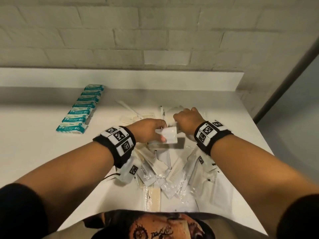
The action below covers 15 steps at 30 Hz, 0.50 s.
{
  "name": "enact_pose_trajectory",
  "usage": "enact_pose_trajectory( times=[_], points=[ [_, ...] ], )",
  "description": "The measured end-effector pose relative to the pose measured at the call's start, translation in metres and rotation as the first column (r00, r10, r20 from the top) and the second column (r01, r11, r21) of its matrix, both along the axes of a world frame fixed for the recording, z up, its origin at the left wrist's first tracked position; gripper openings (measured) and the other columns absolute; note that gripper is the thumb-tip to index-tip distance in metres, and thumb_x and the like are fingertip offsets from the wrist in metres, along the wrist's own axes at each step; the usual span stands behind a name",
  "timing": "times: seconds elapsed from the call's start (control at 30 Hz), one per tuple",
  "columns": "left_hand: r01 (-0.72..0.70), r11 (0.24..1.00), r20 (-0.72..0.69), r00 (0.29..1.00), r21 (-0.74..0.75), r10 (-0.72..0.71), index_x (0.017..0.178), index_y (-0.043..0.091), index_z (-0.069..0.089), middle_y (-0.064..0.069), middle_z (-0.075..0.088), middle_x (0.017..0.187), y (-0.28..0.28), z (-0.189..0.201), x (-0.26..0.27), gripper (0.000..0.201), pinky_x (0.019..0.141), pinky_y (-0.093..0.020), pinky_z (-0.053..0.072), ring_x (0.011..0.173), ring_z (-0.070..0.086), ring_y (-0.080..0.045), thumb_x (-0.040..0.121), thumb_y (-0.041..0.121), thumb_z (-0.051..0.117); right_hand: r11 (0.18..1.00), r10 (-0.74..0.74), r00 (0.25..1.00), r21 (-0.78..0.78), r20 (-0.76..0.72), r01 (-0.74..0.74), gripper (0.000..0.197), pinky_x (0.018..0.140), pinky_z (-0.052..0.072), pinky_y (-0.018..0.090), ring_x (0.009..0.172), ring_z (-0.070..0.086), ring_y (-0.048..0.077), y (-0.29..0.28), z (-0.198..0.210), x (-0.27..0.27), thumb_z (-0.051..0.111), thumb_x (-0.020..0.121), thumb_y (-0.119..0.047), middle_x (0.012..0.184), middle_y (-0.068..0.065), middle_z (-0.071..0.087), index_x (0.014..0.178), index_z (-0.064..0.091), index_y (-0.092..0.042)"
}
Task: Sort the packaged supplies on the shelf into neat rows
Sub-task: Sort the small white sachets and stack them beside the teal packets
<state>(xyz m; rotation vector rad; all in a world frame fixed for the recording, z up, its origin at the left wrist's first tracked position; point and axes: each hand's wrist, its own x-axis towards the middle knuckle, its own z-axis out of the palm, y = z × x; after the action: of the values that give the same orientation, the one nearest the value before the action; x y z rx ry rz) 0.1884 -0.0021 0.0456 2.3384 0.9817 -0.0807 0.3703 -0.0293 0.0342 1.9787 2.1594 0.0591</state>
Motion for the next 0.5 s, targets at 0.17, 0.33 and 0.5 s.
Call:
enact_pose_trajectory(
  times=[0.17,0.33,0.5],
  points=[
    [0.398,0.917,-0.457,0.811,-0.024,-0.364,0.133,0.037,0.046,0.006,0.056,0.129,-0.018,0.002,0.014,0.061,0.087,-0.031,0.045,0.109,0.054,-0.018,0.079,0.025,0.072,0.970,-0.189,0.816,0.026,-0.546,0.242,0.029,0.074,0.041,0.029,0.096,0.058,0.026,-0.009,0.028,0.009,0.063,0.086,-0.014,0.108,0.009,0.061,0.113,0.054,-0.010],
    [0.594,0.799,-0.618,0.665,0.096,-0.420,0.133,0.027,0.048,-0.004,0.041,0.131,-0.027,0.004,0.029,0.061,0.081,-0.033,0.040,0.116,0.045,-0.026,0.079,0.037,0.073,0.909,-0.264,0.535,-0.022,-0.802,0.416,0.035,0.070,0.042,0.028,0.090,0.053,0.019,-0.032,0.040,0.022,0.062,0.086,-0.012,0.107,0.005,0.059,0.119,0.049,-0.009],
    [0.587,0.788,-0.611,0.698,0.187,-0.375,0.132,0.021,0.047,-0.003,0.047,0.127,-0.030,-0.001,0.027,0.057,0.077,-0.032,0.038,0.114,0.050,-0.026,0.082,0.039,0.069,0.844,-0.243,0.175,-0.119,-0.954,0.524,0.037,0.065,0.054,0.030,0.095,0.061,0.021,-0.060,0.024,0.028,0.061,0.089,-0.015,0.116,0.007,0.060,0.124,0.048,-0.013]
  ],
)
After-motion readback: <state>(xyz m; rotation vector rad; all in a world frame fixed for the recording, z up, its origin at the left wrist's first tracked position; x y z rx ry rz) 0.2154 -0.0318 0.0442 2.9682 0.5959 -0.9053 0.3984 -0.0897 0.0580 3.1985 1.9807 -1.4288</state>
